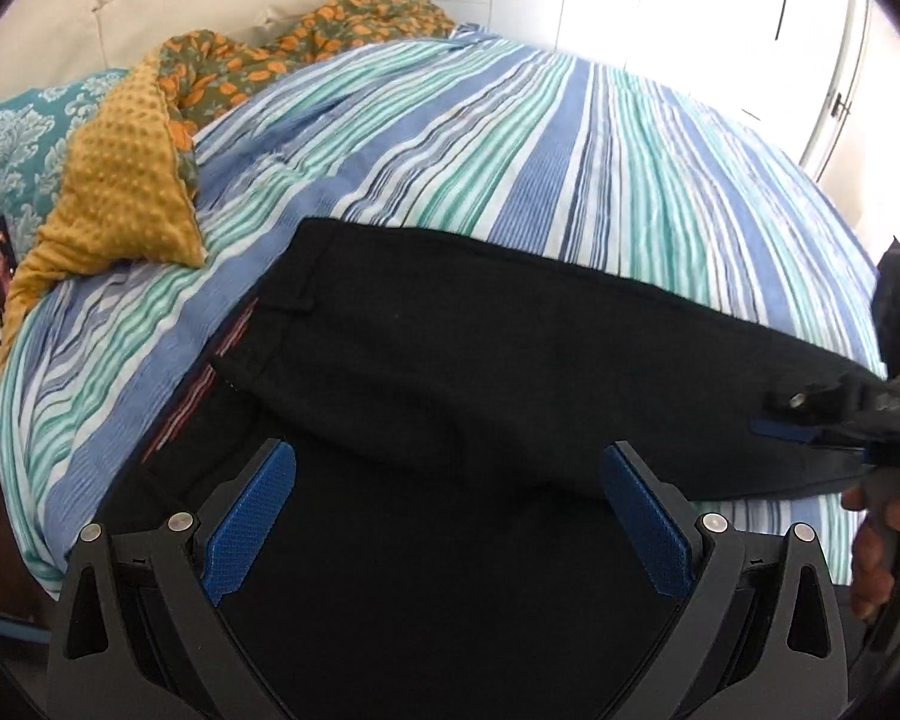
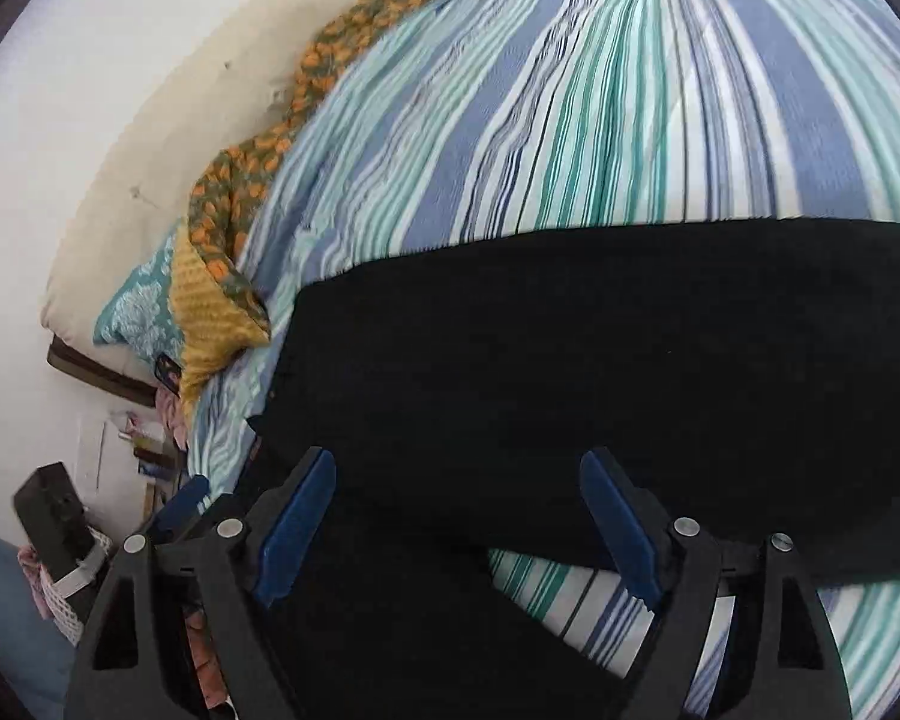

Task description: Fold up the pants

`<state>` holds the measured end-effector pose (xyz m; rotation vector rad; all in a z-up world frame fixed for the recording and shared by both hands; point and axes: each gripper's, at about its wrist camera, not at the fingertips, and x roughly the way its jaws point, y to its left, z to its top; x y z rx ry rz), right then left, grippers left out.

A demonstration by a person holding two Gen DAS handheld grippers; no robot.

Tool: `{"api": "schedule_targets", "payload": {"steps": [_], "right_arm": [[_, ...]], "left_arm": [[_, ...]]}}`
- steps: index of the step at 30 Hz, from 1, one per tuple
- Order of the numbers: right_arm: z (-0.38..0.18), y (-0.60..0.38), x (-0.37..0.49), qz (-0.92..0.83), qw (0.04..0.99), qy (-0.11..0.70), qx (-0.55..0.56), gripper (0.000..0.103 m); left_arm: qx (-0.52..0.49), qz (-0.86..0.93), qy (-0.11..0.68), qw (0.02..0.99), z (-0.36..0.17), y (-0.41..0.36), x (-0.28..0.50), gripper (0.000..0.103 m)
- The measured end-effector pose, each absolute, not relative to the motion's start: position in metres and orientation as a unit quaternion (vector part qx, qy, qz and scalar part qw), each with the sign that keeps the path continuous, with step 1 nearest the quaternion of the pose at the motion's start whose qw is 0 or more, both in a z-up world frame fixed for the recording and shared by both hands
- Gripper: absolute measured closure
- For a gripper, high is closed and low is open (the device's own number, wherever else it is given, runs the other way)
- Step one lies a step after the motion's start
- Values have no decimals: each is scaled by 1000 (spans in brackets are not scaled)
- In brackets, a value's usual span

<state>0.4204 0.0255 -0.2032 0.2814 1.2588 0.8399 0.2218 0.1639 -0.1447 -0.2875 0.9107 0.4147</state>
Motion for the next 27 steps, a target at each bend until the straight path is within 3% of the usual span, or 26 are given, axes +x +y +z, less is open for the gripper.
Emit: {"api": "schedule_targets", "payload": {"steps": [5,12,16,19,23,24,26,27], "right_arm": [[-240,-36,453,330,739,583,67,20],[-243,-340,504,89,822,552,110,20],[-215,-480,505,-81,842,509,159,20],[-196,-521,512,-96,854,473,196,20],[-212,-515,550,-53,831,528,168,21],[-217,-505,558,-52,828,539,146,24],[-227,-488,566,-52,828,546,119,42],[-232,-483,566,-45,828,546,120,66]], "left_arm": [[-133,197,460,855,-170,164,217,1],[-110,201,495,838,-191,152,203,1],[-106,210,500,834,-193,146,204,1],[-108,219,504,829,-194,142,207,1],[-101,222,509,825,-190,131,203,1],[-95,224,509,826,-188,128,201,1],[-87,223,513,825,-187,122,195,1],[-84,220,517,823,-189,119,193,1]]}}
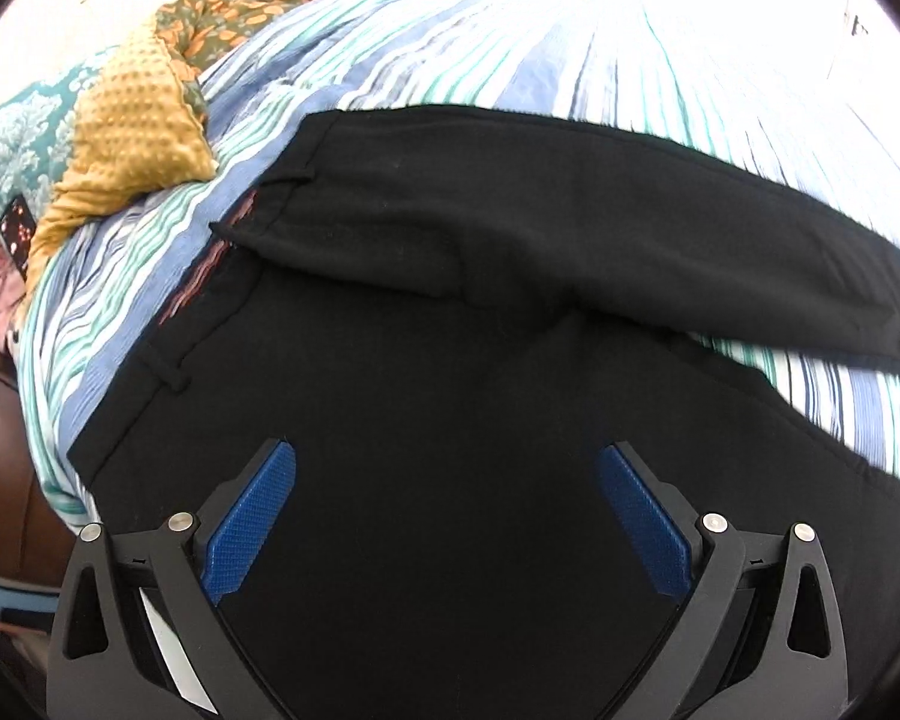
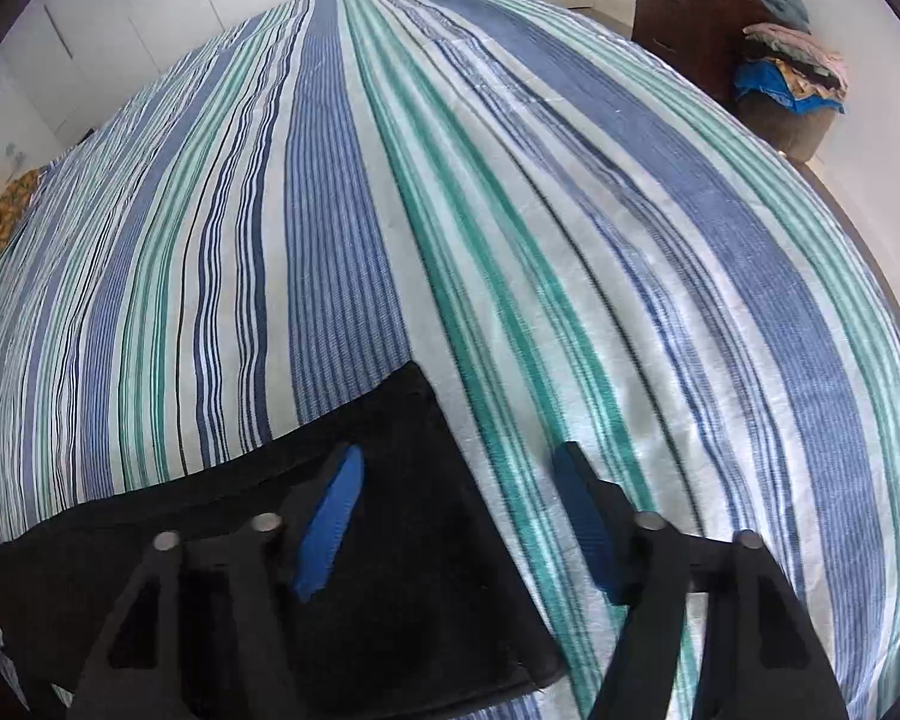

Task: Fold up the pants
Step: 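Move the right tool to the other trouser leg hem and grasp it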

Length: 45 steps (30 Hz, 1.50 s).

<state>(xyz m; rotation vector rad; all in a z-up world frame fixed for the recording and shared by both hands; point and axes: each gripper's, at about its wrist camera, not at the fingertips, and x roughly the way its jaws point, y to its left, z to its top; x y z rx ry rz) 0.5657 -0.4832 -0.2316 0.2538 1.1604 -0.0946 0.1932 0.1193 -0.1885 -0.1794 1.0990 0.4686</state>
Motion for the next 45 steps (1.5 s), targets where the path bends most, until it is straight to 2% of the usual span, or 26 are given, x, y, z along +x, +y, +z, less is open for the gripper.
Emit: {"api": "schedule_targets", "payload": {"steps": [1,6,11,14,18,20,22,24,28,37,45], "right_arm": [[-240,-480,561,-42,831,542,120,95],[-189,-455,499,-24,888,449,94,96],[-124,-433,373,23,923,380,63,96],[-121,-435,293,15,922,379,76,97],[-154,-446,222,-56,898,426,100,97],[-169,-464,197,-105,875,455,128,88],[-175,-474,174,-136,863,462,151,54],[-166,-473,154,-152,867,446,161,40],[-148,-435,142,-122,887,425,130,22],[-165,-322,161,-18,892,446,76,22],[-183,-293,153,35,883,457,106,22]], "left_arm": [[-82,218,521,821,-190,117,191,1],[-78,206,518,827,-188,105,186,1],[-83,188,503,839,-176,93,180,1],[-90,176,497,845,-169,88,172,1],[-85,164,490,852,-161,82,156,1],[-86,160,485,855,-157,82,145,1],[-87,162,483,856,-157,83,132,1],[-91,164,488,852,-162,85,122,1],[-100,165,492,849,-167,89,107,1],[-106,163,479,856,-165,92,95,1],[-107,159,482,855,-168,91,95,1]]}}
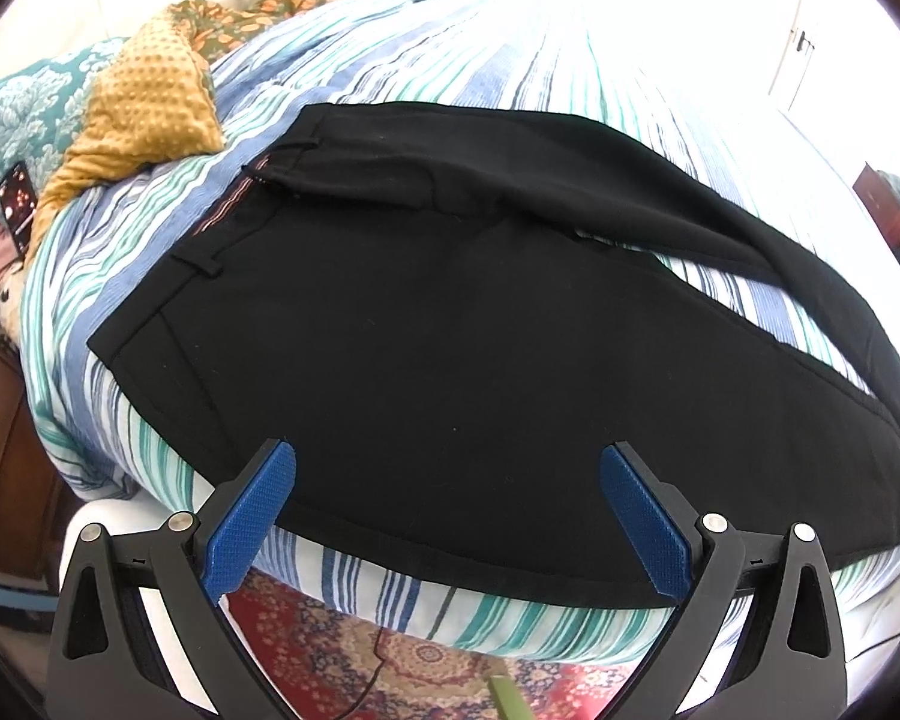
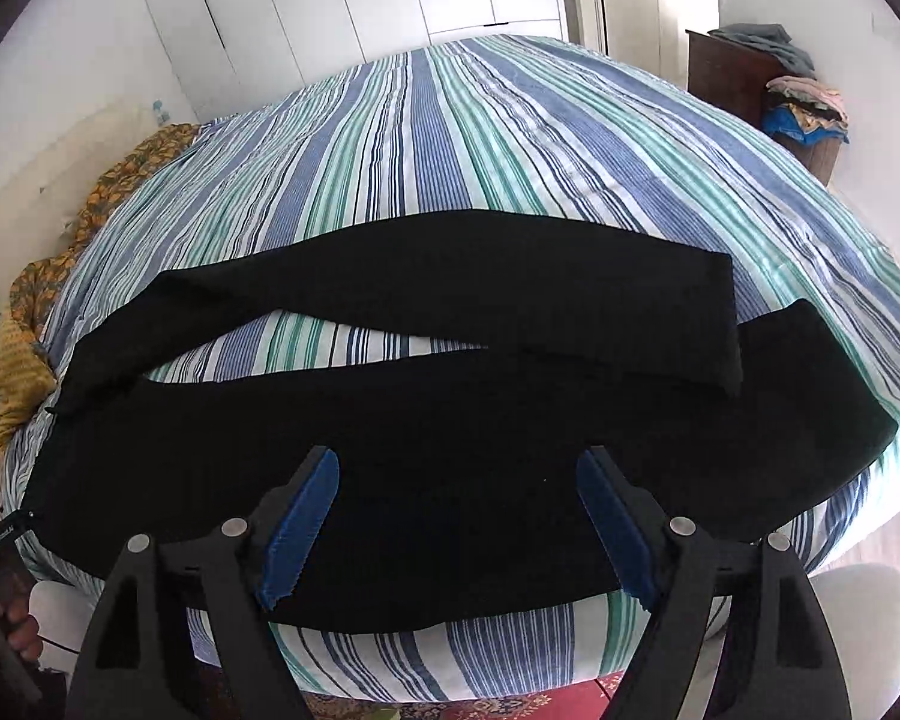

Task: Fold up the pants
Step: 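Move the right tool to the other trouser leg hem and grasp it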

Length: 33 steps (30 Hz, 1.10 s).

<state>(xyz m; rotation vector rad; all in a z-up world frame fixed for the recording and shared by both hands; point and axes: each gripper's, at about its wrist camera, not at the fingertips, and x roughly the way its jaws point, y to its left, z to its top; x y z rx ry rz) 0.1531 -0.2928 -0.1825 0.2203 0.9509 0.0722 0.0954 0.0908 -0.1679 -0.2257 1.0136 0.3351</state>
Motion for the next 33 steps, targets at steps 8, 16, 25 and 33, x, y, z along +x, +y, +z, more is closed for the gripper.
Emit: {"api": "schedule_targets", "payload": {"steps": [8,16,25,33], "right_arm": [[-188,-310,149,38,877,449,165,22],[-197,-356,148,24,870,409,275,22],[-239,-385,188,-7,840,417,347,23],[-259,-442,208,-132,797,391,441,89]], "left_arm": [[-99,152,472,863,-160,88,111,1],[-104,165,467,862,-159,94,140,1],[-80,161,488,854,-171,82,142,1],[-72,137,534,831,-190,77,152,1]]}}
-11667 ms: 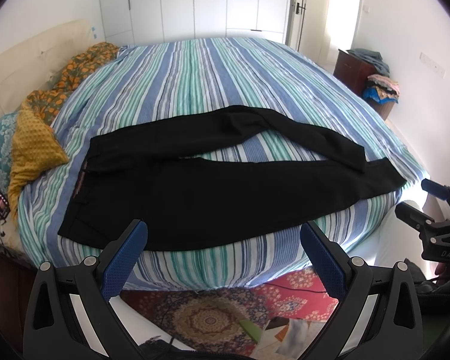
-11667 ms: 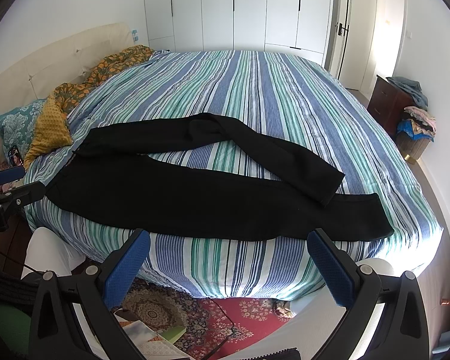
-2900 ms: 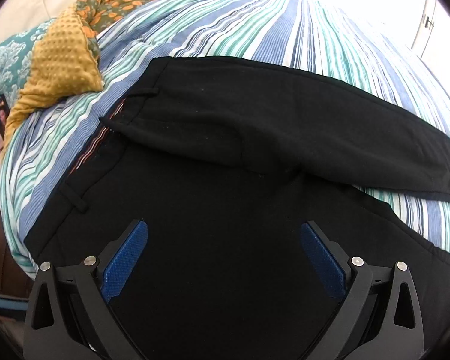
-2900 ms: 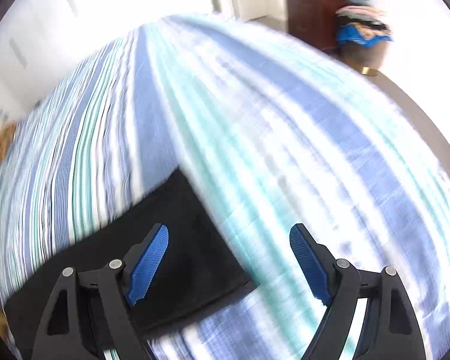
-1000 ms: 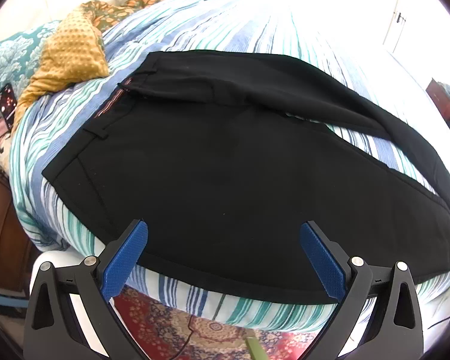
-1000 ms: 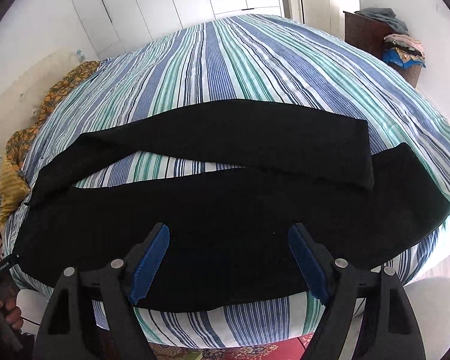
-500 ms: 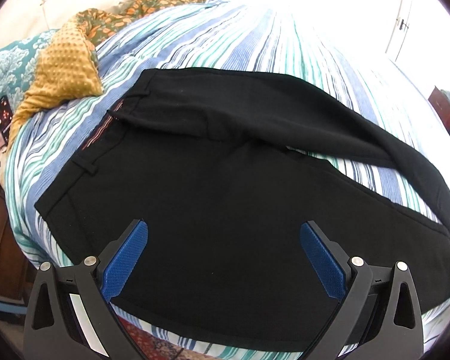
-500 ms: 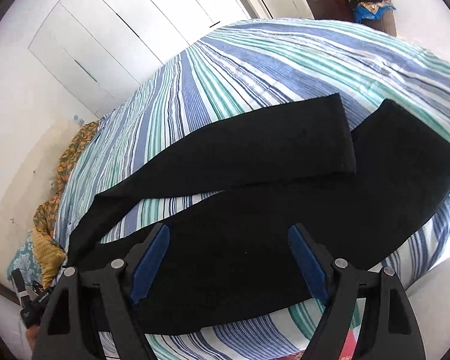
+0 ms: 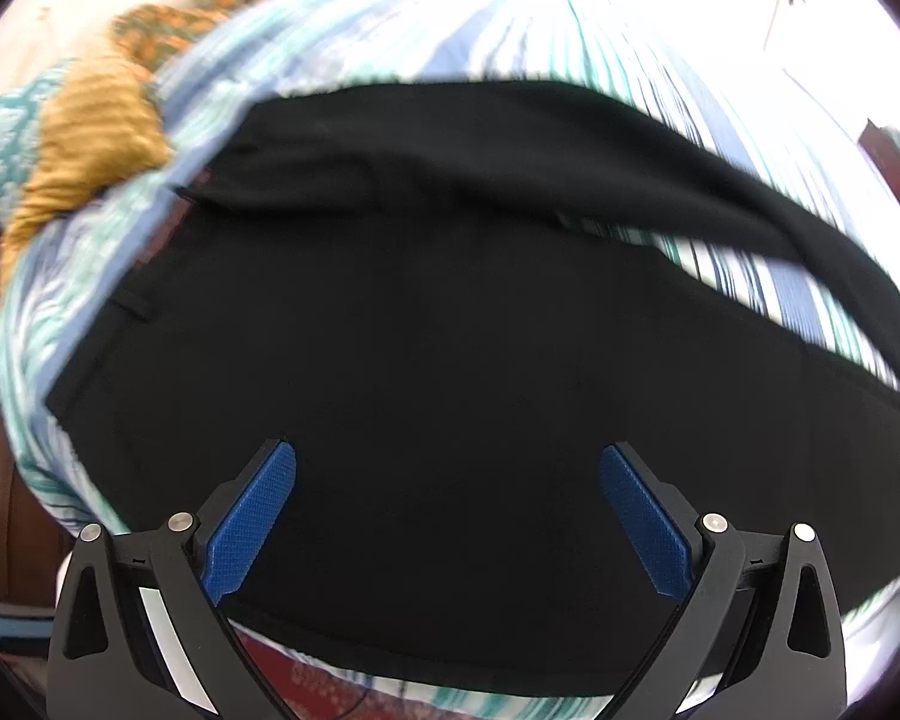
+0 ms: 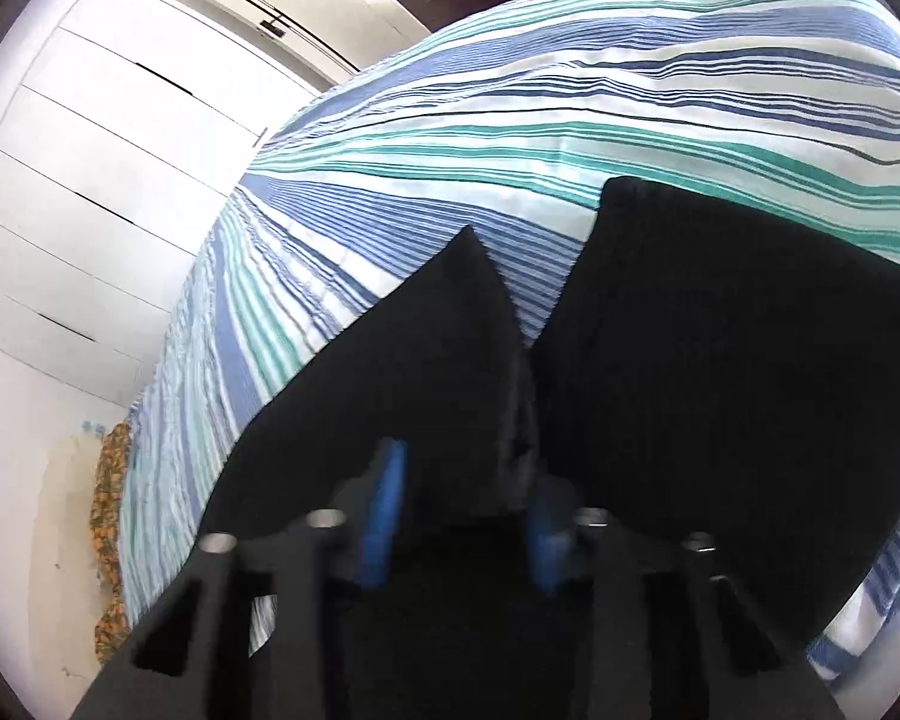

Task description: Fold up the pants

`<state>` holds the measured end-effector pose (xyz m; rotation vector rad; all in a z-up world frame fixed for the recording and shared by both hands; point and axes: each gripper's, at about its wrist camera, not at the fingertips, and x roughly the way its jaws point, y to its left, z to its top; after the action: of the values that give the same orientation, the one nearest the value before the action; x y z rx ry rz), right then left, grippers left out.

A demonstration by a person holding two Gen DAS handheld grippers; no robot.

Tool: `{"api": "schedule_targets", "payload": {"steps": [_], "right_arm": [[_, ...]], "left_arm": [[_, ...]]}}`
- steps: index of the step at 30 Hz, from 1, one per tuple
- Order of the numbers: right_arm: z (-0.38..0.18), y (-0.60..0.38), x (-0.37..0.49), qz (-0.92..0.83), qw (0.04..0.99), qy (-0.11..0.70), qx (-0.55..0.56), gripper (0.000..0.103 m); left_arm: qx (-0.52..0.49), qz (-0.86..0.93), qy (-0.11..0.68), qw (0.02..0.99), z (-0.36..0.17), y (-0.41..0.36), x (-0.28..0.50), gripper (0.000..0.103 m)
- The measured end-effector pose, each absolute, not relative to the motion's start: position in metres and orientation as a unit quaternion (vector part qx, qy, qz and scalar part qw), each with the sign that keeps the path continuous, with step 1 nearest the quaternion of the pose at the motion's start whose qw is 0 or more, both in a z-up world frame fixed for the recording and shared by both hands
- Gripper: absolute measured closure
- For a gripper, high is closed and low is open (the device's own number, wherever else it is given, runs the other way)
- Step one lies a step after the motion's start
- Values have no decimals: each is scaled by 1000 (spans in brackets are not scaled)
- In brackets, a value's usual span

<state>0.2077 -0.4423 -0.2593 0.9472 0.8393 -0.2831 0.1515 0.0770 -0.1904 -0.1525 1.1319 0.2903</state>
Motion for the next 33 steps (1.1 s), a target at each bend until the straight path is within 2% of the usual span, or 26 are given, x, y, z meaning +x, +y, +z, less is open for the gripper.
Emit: {"api": "schedule_targets", "payload": {"steps": [4,10,16,21,22,23,24,25,28,33], "right_arm": [[-227,-441,206,-91,823,372,419,90],[-121,-419,196,37,883,315,347,90],[-55,-402,171,155,898,269,312,90],[-31,-406,133,224,890,242,314,90],[-28,-407,124,234,888,237,316,90],[-28,-408,116,247,885,230,321,90],[-27,-412,112,258,881,225,328,90],[-29,-417,108,265,877,222,333,90],[-42,-431,111,245,878,233,339,90],[-63,-451,149,208,881,239,353,91]], "left_arm": [[-73,78,533,839,-170,72,170,2],[-302,25,463,833,-115,147,263,1],[-356,-1,531,769,-153,174,377,1],[-386,-1,569,726,-182,175,410,3],[-387,1,572,723,-185,174,411,10],[-389,0,574,721,-187,173,411,35],[-395,-5,576,716,-189,173,410,55],[-404,-10,581,707,-192,174,408,92],[-410,5,560,720,-178,181,387,95],[-356,-11,443,823,-68,199,322,94]]}}
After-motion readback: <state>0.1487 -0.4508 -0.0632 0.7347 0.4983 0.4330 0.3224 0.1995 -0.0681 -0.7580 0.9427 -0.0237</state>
